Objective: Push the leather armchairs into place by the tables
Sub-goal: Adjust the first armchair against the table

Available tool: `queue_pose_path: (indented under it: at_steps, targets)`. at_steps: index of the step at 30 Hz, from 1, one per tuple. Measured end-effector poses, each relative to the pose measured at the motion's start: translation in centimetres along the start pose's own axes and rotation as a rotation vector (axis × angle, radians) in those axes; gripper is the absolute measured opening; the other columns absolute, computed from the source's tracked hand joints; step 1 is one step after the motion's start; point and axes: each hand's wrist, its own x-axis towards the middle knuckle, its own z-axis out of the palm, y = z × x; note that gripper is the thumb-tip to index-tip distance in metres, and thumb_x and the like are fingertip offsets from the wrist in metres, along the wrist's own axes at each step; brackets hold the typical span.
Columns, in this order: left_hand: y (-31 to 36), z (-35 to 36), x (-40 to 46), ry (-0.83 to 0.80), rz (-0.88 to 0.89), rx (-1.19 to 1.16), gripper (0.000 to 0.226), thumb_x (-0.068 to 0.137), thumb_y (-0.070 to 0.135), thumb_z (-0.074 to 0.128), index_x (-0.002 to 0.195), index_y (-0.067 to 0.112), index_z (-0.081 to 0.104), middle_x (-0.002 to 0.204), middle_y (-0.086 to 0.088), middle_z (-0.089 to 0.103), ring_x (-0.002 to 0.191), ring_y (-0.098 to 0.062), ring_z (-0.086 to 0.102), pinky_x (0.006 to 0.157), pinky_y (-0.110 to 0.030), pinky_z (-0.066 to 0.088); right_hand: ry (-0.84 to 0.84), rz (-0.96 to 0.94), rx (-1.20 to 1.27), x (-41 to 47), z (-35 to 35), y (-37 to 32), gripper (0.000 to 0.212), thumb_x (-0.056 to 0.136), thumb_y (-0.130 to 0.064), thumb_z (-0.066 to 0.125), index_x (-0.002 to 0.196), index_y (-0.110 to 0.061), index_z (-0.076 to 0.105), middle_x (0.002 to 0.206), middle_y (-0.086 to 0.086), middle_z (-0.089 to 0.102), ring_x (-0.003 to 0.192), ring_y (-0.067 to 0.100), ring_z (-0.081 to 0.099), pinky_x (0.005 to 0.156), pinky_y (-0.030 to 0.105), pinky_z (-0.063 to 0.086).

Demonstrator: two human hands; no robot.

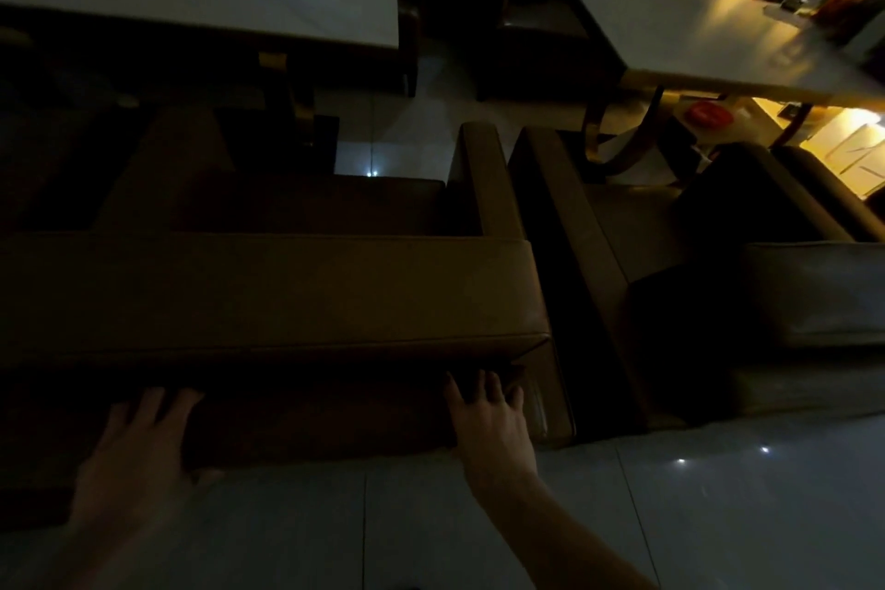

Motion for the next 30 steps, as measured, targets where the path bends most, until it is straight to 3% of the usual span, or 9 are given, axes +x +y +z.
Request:
queue_pose_path:
  at_steps: [3, 13, 30]
  targets:
    - [0.0, 0.1, -0.6, -0.003, 0.015, 0.026, 0.09, 0.059, 0.051, 0.084, 0.138, 0.03, 0.048, 0.134, -0.005, 0.042, 0.124, -0.036, 0.035, 0.083, -0.053, 0.052, 0.022, 0.001, 0.008, -0.4, 0.2, 0.3, 0.086, 0.094, -0.023, 0.061, 0.155, -0.022, 0.002, 0.157, 0.029, 0.019, 0.147, 0.043, 0.014, 0.115, 0.065, 0.018]
    - [0.2, 0.4, -1.3, -0.043, 0.013, 0.008, 0.088, 0.067, 0.054, 0.079, 0.143, 0.033, 0.039, 0.141, -0.005, 0.035, 0.128, -0.039, 0.03, 0.08, -0.057, 0.052, 0.015, 0.01, 0.018, -1.0, 0.2, 0.8, 0.086, 0.093, -0.018, 0.06, 0.156, -0.023, 0.002, 0.158, 0.03, 0.016, 0.148, 0.044, 0.011, 0.115, 0.064, 0.017]
    - [0.8, 0.4, -2.5, 0.004, 0.034, 0.021, 0.085, 0.058, 0.05, 0.088, 0.132, 0.027, 0.052, 0.126, -0.008, 0.047, 0.118, -0.04, 0.039, 0.073, -0.057, 0.052, 0.049, -0.01, 0.146, -0.9, 1.1, 2.0, 0.091, 0.088, -0.025, 0.07, 0.155, -0.031, 0.009, 0.161, 0.022, 0.013, 0.149, 0.04, 0.006, 0.118, 0.063, 0.013]
